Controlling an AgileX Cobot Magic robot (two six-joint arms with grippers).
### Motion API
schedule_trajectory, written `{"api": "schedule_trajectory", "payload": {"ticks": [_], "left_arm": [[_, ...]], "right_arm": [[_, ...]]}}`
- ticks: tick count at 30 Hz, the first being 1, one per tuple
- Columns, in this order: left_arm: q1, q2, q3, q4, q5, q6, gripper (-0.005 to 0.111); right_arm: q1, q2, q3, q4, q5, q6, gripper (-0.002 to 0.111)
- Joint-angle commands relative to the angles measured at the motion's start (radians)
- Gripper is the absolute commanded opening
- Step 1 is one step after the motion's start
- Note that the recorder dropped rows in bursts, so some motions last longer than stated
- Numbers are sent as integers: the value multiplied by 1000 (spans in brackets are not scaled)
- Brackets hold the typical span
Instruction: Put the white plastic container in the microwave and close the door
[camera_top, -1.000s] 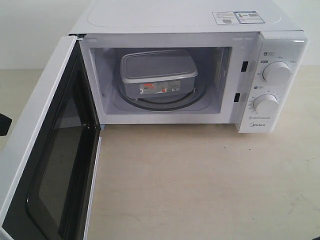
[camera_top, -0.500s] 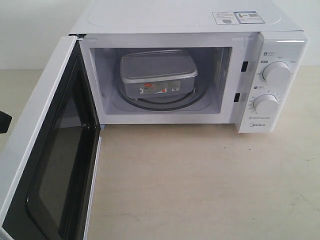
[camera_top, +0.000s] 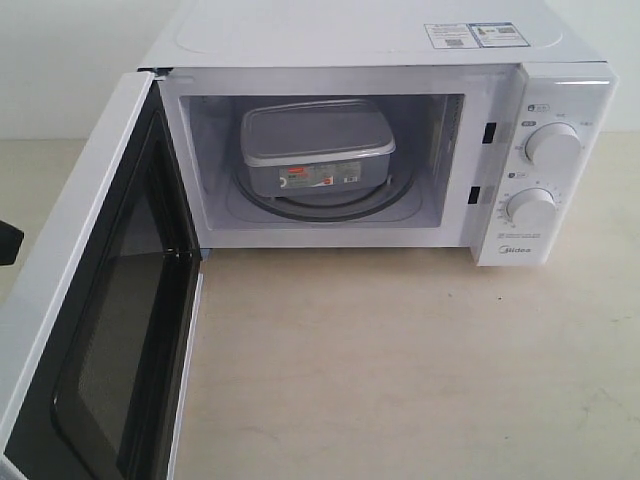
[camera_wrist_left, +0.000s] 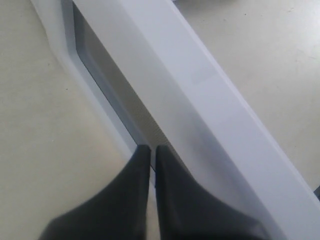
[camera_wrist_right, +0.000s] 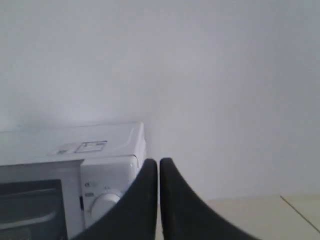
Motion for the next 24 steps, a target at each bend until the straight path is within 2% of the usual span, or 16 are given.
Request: {"api": "schedule_trajectory", "payload": {"ticks": [1, 10, 15, 22, 24], "left_arm": [[2, -7, -7, -14, -8, -6, 4], [2, -7, -7, -14, -8, -6, 4], [2, -7, -7, -14, -9, -6, 4], [2, -7, -7, -14, -9, -6, 4], [2, -7, -7, -14, -9, -6, 4]], "right_arm": [[-3, -2, 153, 10, -168, 27, 0], [-3, -2, 218, 4, -108, 24, 0], [-3, -2, 218, -21, 42, 46, 0], [-3, -2, 218, -421, 164, 539, 0], [-3, -2, 218, -462, 181, 619, 0]]}}
